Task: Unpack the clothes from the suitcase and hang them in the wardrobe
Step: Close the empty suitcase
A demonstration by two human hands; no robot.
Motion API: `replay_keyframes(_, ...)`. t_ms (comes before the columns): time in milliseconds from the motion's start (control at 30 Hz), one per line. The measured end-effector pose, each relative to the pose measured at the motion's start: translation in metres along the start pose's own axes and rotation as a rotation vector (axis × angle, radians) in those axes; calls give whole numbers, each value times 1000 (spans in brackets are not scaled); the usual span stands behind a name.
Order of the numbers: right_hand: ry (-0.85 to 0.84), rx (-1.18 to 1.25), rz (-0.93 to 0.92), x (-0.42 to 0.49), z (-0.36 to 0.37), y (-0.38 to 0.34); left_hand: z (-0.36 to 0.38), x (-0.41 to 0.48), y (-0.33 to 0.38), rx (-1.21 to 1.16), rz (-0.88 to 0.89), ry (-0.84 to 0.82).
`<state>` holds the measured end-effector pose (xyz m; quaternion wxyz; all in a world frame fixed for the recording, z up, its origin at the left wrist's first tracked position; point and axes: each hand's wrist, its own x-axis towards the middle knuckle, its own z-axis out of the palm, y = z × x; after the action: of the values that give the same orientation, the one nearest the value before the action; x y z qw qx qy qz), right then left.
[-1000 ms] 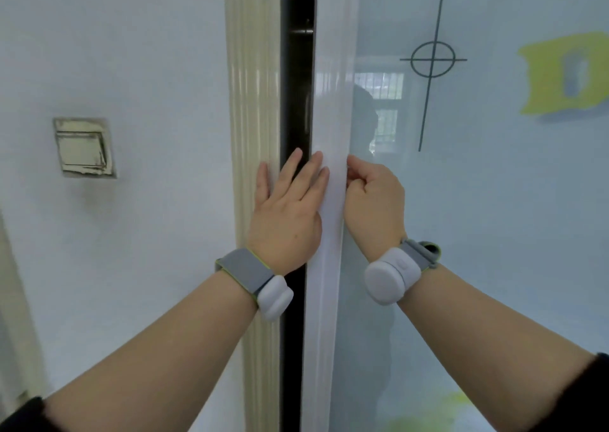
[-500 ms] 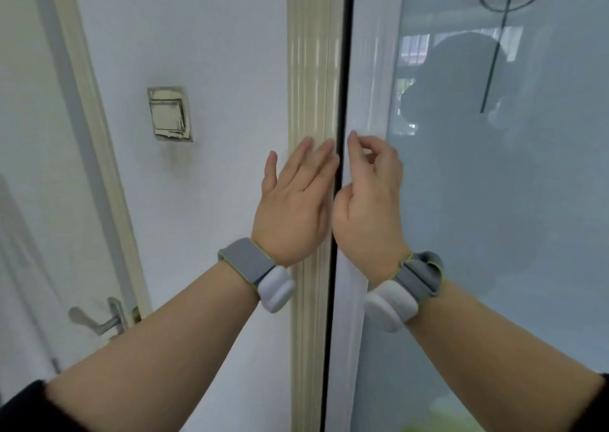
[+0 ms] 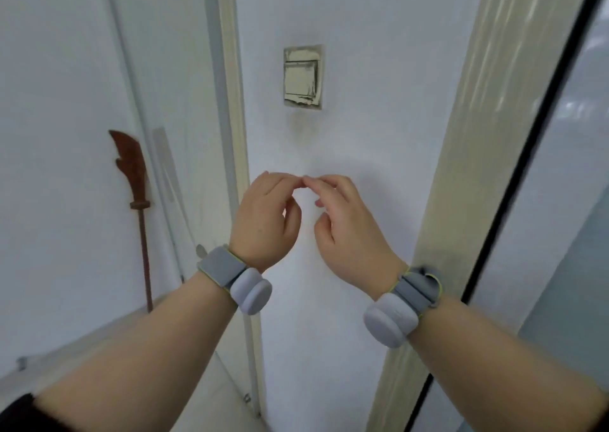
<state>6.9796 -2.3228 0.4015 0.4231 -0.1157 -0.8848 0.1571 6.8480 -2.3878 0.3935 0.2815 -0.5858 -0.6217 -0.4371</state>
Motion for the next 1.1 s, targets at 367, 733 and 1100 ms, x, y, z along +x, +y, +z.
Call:
replay_keyframes(367,-370,104,-32,86,171,-2,-40,-33,-173,11,-409,-40)
replay_keyframes(733,-596,150,-134,167,355,-33,-122,-80,-340,96,-672,-18)
replay_keyframes(1100,-764,386,-129,216,505,-84,-194,-140,-436,253,-997,30)
